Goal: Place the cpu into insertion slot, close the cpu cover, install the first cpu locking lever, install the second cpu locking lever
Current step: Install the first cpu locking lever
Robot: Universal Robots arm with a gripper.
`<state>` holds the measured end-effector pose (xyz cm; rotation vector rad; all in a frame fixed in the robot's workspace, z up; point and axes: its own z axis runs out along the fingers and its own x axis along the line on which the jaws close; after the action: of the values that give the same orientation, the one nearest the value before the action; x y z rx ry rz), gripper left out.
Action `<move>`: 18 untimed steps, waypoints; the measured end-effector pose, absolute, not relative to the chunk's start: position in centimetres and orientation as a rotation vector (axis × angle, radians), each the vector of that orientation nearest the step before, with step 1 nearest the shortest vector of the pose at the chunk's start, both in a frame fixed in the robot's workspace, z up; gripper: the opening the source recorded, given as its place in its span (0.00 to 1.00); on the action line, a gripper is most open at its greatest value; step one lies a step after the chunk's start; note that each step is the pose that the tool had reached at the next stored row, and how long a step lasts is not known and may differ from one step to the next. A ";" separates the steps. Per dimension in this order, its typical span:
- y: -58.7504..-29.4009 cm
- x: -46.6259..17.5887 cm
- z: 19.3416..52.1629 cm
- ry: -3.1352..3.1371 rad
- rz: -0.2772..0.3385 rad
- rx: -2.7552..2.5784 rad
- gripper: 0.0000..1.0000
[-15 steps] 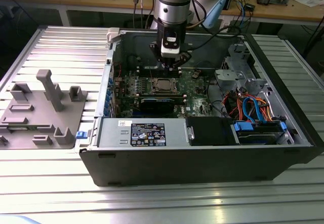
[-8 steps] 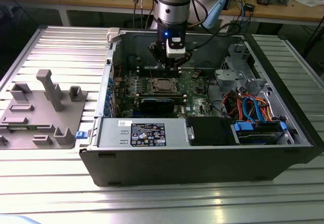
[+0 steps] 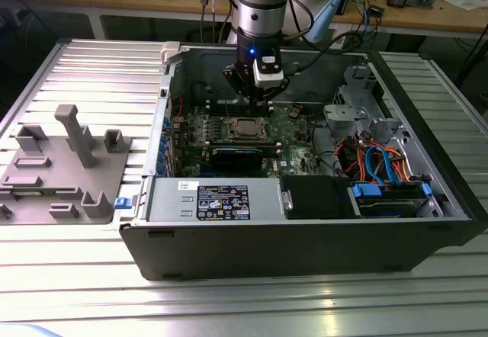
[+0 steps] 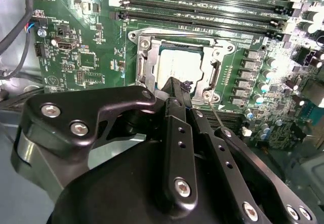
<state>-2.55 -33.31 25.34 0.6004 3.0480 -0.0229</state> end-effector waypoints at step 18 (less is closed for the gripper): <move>-33.3 -2.6 25.3 3.092 -0.017 0.283 0.11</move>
<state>-2.56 -33.31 25.34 0.2829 3.0923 -0.0173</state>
